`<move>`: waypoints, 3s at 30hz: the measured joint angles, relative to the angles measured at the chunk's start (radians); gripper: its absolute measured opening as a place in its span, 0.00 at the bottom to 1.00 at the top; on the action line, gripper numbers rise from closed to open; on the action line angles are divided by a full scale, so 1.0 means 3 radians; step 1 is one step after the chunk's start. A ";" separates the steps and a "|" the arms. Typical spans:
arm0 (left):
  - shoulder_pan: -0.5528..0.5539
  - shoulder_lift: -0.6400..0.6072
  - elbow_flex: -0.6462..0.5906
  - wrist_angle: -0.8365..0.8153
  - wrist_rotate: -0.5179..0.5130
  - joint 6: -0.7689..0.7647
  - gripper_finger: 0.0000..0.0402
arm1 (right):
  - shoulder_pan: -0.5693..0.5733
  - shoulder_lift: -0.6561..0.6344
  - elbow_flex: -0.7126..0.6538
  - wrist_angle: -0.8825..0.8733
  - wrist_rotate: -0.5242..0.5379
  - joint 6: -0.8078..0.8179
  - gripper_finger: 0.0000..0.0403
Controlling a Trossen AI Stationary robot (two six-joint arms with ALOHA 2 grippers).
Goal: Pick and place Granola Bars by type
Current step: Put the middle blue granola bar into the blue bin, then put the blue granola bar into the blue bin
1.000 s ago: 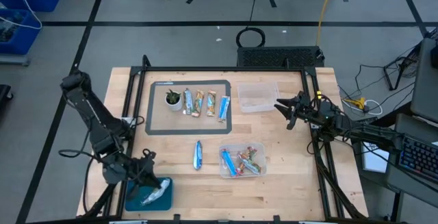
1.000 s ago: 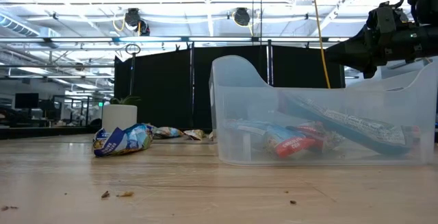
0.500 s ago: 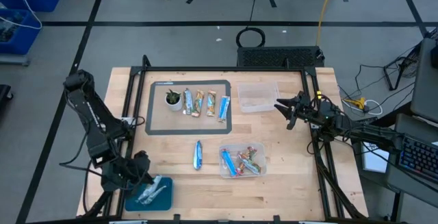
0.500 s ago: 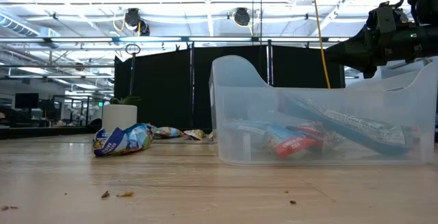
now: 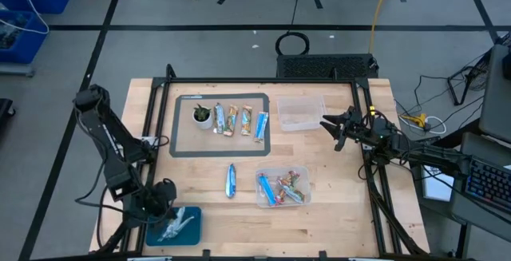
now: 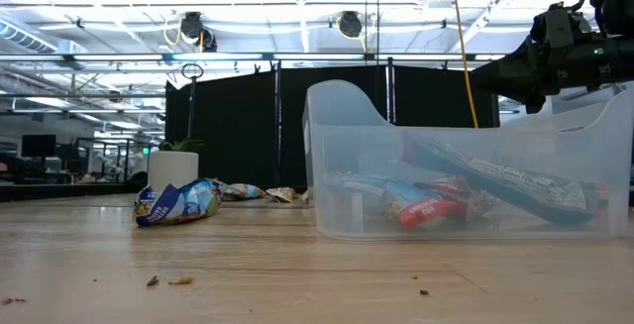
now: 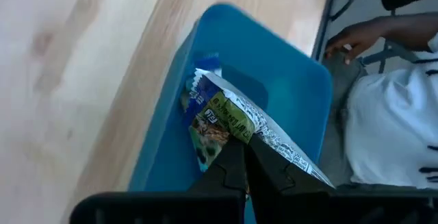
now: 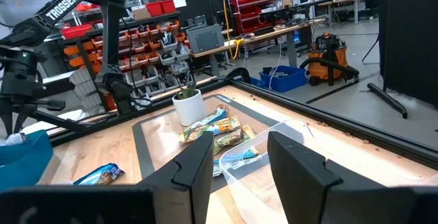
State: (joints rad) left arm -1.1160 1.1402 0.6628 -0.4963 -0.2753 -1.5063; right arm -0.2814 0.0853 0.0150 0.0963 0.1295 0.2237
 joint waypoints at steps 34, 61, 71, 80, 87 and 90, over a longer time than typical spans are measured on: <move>0.0006 0.0591 0.0285 -0.0385 0.0580 -0.0822 0.01 | -0.0001 0.0001 0.0000 0.0000 0.0000 0.0000 0.32; 0.0181 0.0556 0.0286 -0.0163 0.0588 -0.0673 0.22 | 0.0000 0.0001 0.0000 0.0000 0.0000 0.0000 0.32; 0.0647 0.0106 0.0286 0.0372 -0.0341 0.1283 0.22 | 0.0000 0.0001 0.0000 0.0000 0.0000 -0.0001 0.32; 0.1131 -0.0094 0.0290 0.1051 -0.1523 0.4160 0.22 | -0.0001 0.0000 0.0000 0.0000 0.0000 0.0000 0.32; 0.1906 0.0033 0.0294 0.1503 -0.1588 0.4974 0.22 | 0.0000 0.0000 0.0000 0.0000 0.0000 -0.0001 0.32; 0.2226 0.0152 0.0392 0.1332 -0.1130 0.5065 0.22 | 0.0000 0.0000 0.0000 0.0000 0.0000 -0.0001 0.32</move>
State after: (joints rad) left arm -0.4483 1.1857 0.7805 -0.0966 -0.6142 0.0130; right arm -0.2813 0.0853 0.0150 0.0963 0.1295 0.2235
